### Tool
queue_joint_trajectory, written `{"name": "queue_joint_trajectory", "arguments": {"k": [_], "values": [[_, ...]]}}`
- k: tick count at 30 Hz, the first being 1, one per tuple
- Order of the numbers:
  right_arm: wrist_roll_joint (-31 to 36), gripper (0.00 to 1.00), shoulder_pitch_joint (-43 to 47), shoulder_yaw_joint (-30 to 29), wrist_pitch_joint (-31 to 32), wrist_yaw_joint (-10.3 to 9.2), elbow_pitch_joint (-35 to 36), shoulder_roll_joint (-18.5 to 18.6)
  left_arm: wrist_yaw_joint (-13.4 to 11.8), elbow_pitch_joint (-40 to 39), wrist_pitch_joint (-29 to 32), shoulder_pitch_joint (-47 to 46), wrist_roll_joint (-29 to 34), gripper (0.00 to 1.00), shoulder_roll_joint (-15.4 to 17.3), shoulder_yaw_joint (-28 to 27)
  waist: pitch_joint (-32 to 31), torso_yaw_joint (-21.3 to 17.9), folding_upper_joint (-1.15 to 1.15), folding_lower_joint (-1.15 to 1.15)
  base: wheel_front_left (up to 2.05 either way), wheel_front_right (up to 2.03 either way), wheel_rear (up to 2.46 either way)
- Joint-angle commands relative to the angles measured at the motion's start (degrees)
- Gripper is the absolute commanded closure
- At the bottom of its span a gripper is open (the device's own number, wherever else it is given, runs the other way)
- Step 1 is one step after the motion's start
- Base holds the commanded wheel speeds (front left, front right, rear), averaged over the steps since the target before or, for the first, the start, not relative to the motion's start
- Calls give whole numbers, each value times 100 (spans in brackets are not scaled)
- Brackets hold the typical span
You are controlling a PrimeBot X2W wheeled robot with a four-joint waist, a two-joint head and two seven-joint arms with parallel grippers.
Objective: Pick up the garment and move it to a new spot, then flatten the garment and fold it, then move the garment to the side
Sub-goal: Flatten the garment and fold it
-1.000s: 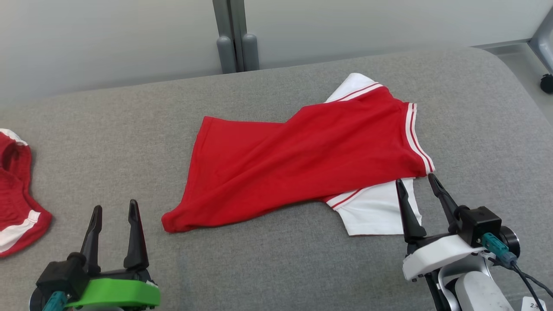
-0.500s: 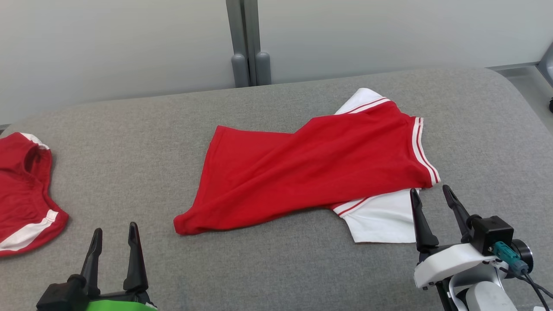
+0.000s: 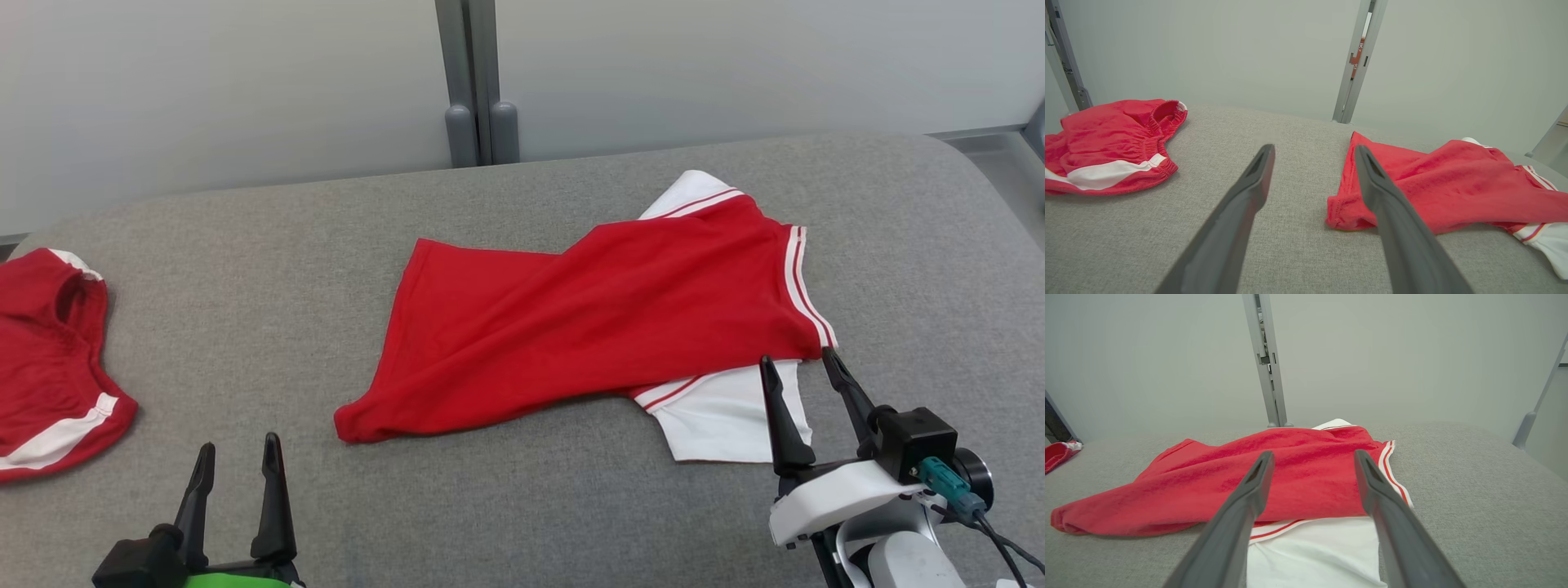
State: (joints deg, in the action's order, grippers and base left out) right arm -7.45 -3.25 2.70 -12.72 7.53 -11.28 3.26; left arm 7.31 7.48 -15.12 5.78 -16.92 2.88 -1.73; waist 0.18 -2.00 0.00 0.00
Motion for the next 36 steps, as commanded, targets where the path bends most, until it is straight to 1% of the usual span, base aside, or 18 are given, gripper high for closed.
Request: {"name": "queue_joint_trajectory", "arguments": {"k": [1,12,14,16,18,21,23,28,30,32,36], "values": [[-45,0,-56,5,-19,-9,14,1,25,24,-4,-35,11,0,4,13,3,9,0,0,0,0,0],[-89,0,-198,21,104,-8,22,5,26,196,-3,-186,52,0,4,122,128,-7,0,0,0,0,0],[-136,0,-224,-66,271,-9,-3,21,26,342,-3,-271,62,0,15,212,185,-8,0,0,0,0,0],[-157,0,-256,-171,579,-9,-82,13,25,599,-3,-405,89,0,89,392,253,-7,0,0,0,0,0],[-153,0,-300,-275,945,-8,-173,5,25,931,-4,-590,95,0,142,549,341,-15,0,0,0,0,0],[-102,0,-330,-480,1487,-8,-380,-1,25,1506,-3,-905,24,0,135,752,494,-38,0,0,0,0,0],[-52,0,-382,-589,1723,-8,-489,-13,25,1823,-4,-1126,7,0,128,830,609,-55,0,0,0,0,0],[11,0,-473,-705,2129,-8,-728,-32,21,2340,-4,-1550,15,0,103,917,872,-103,0,0,0,0,0],[-60,0,-497,-742,2253,-8,-857,-30,21,2496,-3,-1676,41,0,88,911,952,-103,0,0,0,0,0],[-97,0,-542,-774,2302,-8,-960,-30,21,2608,-4,-1772,50,0,78,884,1012,-105,0,0,0,0,0],[-171,0,-618,-723,2207,-8,-1161,-32,20,2715,-4,-1900,57,0,64,875,1091,-114,0,0,0,0,0]]}}
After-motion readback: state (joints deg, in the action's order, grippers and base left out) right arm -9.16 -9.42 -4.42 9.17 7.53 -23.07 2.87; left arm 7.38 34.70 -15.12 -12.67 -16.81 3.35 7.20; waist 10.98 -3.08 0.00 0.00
